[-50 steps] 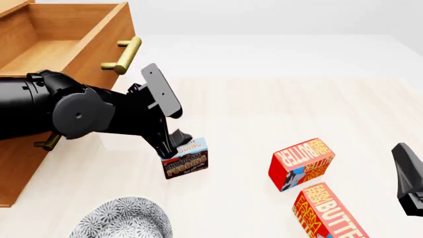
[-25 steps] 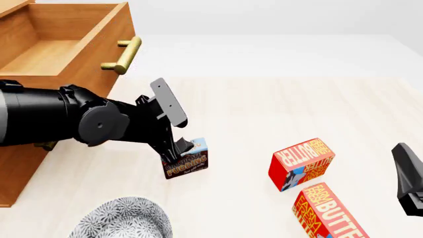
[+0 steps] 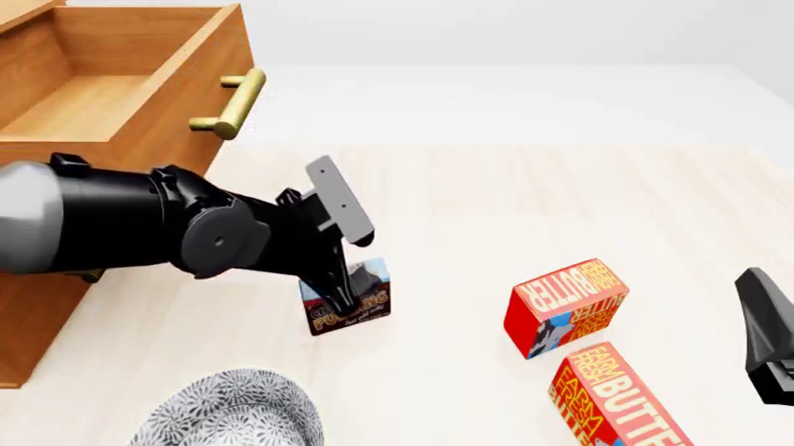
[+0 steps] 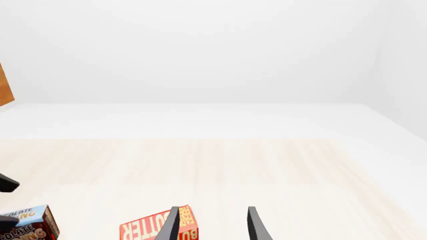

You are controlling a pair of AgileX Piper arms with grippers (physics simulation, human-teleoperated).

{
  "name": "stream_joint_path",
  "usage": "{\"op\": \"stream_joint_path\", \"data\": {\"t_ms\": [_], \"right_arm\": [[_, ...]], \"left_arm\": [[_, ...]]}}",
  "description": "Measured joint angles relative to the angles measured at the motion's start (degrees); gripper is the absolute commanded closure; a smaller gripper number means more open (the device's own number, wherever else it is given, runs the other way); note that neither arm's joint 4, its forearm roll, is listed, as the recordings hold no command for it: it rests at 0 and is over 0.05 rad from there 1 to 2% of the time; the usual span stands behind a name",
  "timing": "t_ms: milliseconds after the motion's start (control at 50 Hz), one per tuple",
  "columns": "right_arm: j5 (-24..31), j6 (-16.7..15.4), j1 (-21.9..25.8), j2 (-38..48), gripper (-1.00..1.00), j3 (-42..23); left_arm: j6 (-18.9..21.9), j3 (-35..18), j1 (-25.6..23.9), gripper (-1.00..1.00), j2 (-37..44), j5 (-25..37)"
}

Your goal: Put the chocolate pudding in the top drawer of the cabinet and close it.

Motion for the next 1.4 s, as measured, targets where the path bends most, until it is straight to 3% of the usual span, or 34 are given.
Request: {"op": "stream_joint_path", "data": {"t_ms": [1400], "right_arm": [[0.0,0.0,0.0,0.0,-1.00,0.0]], "left_arm": [[-1.6,1.7,-0.7,-1.00,4.3,-3.1]]}}
